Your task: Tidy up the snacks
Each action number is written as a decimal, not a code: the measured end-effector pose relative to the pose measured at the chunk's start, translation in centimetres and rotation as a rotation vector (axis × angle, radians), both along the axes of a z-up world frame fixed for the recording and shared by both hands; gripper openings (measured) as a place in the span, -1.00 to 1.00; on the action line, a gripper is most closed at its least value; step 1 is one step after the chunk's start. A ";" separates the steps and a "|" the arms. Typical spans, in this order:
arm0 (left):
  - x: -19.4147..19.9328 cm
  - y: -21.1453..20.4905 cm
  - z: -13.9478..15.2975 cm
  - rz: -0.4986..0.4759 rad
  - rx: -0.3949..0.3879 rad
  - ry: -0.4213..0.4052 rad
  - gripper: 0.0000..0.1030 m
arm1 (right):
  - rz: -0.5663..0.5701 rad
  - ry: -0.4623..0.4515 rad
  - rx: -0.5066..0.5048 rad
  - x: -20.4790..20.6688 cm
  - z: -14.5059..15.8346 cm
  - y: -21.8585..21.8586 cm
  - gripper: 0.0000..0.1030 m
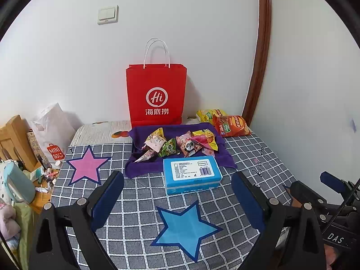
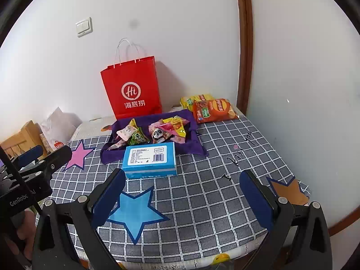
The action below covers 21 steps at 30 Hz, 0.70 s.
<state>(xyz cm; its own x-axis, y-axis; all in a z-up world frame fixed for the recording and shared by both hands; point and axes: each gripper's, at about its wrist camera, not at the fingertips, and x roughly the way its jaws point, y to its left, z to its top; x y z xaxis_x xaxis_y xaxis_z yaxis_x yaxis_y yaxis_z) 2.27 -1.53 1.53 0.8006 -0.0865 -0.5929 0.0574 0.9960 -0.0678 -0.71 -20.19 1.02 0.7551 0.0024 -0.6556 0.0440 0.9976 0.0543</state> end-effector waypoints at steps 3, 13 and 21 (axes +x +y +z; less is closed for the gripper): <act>0.0 0.1 0.0 -0.001 -0.001 0.000 0.87 | 0.000 0.000 -0.001 -0.1 -0.1 0.0 0.95; 0.0 0.1 -0.2 -0.001 -0.001 0.006 0.87 | 0.000 0.009 -0.001 0.0 -0.4 -0.2 0.95; 0.0 0.1 -0.3 0.002 -0.002 0.010 0.87 | 0.007 0.011 0.004 0.0 -0.6 -0.3 0.95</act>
